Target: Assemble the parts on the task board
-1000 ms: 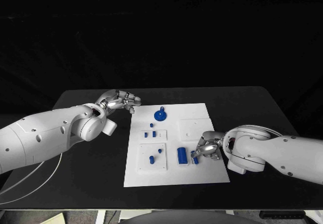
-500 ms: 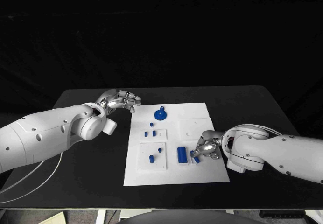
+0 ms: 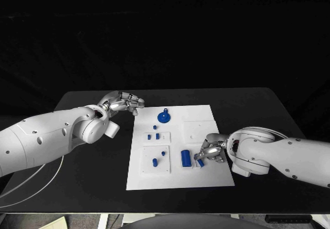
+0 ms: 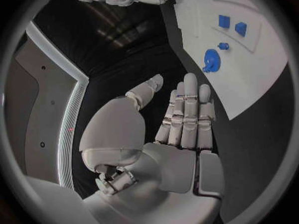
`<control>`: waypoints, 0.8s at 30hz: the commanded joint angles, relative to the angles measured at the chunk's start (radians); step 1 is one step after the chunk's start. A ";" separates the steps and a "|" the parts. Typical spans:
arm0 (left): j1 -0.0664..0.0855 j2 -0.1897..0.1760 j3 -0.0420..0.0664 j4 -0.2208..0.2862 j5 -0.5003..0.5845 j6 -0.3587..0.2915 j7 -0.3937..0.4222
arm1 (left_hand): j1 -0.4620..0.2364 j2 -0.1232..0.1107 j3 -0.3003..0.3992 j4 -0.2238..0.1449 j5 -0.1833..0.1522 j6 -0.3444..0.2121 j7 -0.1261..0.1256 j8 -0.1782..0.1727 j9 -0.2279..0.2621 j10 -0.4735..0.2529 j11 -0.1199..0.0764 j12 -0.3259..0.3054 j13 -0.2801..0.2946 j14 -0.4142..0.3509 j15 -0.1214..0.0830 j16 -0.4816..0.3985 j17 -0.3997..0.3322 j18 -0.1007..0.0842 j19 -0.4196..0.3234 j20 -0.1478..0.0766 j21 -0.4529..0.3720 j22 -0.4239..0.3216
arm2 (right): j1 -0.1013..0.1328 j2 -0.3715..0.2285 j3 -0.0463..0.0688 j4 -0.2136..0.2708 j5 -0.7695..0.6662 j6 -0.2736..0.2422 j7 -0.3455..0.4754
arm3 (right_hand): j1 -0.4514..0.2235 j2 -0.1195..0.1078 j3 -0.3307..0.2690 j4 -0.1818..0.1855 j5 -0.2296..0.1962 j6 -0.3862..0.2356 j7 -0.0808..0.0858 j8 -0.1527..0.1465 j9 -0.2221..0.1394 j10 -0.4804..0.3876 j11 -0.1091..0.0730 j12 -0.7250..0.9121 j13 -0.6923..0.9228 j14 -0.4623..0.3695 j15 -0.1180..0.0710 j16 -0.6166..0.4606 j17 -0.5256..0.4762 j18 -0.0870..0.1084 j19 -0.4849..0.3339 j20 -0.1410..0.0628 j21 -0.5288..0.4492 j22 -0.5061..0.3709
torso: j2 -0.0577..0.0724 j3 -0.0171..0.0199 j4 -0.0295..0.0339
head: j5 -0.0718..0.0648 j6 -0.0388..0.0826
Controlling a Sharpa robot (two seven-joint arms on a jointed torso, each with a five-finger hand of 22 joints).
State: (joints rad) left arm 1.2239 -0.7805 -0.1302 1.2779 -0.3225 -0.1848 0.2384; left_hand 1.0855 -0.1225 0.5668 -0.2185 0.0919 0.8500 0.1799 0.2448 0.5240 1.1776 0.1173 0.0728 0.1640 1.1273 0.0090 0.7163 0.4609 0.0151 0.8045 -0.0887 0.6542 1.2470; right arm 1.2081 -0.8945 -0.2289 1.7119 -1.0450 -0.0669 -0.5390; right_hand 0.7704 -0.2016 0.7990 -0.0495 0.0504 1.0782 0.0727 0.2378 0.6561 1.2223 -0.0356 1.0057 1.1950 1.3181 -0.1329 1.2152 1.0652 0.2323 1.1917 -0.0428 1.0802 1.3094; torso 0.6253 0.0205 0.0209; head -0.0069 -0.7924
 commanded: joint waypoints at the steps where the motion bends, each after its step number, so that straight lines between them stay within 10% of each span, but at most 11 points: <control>1: 0.001 0.000 0.001 0.002 0.005 0.012 0.005 | -0.002 0.001 -0.001 0.006 0.004 -0.002 -0.004 0.005 -0.001 0.001 0.000 0.001 -0.001 0.009 0.001 -0.004 0.001 0.020 0.007 0.000 -0.004 0.002 | -0.001 0.003 0.000 0.007 -0.004 0.019 0.021 | -0.002 -0.004 0.000 0.004 -0.001 0.004 0.002 0.000 -0.001 0.005 -0.001 -0.006 0.001 0.001 -0.006 -0.003 -0.001 0.030 0.003 -0.005 -0.001 0.002 | 0.000 0.0001 0.0002 | 0.001 -0.002; 6: 0.001 0.000 0.001 0.002 0.005 0.013 0.005 | -0.003 0.001 -0.001 0.006 0.004 -0.002 -0.004 0.005 -0.001 0.001 0.000 0.001 -0.001 0.009 0.001 -0.004 0.001 0.020 0.007 0.000 -0.005 0.002 | -0.001 0.001 0.000 0.009 -0.003 0.019 0.023 | -0.040 -0.036 -0.003 0.051 -0.001 0.007 0.001 0.001 -0.002 0.006 -0.002 -0.006 0.001 0.001 -0.006 -0.003 -0.002 0.030 0.003 -0.005 -0.002 0.000 | 0.000 -0.0001 0.0000 | 0.001 -0.001; 24: 0.001 0.000 0.001 0.002 0.005 0.011 0.005 | -0.002 0.001 -0.001 0.006 0.004 -0.002 -0.005 0.006 -0.001 0.001 0.000 0.001 -0.002 0.009 0.001 -0.006 0.003 0.020 0.007 0.000 -0.005 0.003 | -0.001 -0.019 0.000 0.022 -0.003 0.033 0.023 | -0.049 -0.029 -0.006 0.072 -0.001 0.010 -0.001 0.003 -0.001 0.009 -0.003 -0.005 0.003 0.001 -0.008 -0.001 -0.002 0.030 0.004 -0.008 0.000 0.001 | 0.000 0.0006 -0.0009 | 0.006 -0.003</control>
State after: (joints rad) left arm 1.2239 -0.7819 -0.1301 1.2776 -0.3225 -0.1841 0.2373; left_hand 1.0855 -0.1225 0.5668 -0.2185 0.0919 0.8500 0.1799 0.2448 0.5242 1.1776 0.1173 0.0727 0.1642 1.1273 0.0091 0.7163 0.4621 0.0151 0.8045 -0.0887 0.6542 1.2480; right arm 1.2079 -0.9122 -0.2286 1.7295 -1.0442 -0.0583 -0.5290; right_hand 0.7280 -0.2328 0.7920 0.0153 0.0504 1.0799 0.0710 0.2369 0.6544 1.2260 -0.0394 1.0058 1.1964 1.3197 -0.1310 1.2152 1.0653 0.2323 1.1970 -0.0449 1.0802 1.3095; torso 0.6251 0.0208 0.0209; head -0.0009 -0.7951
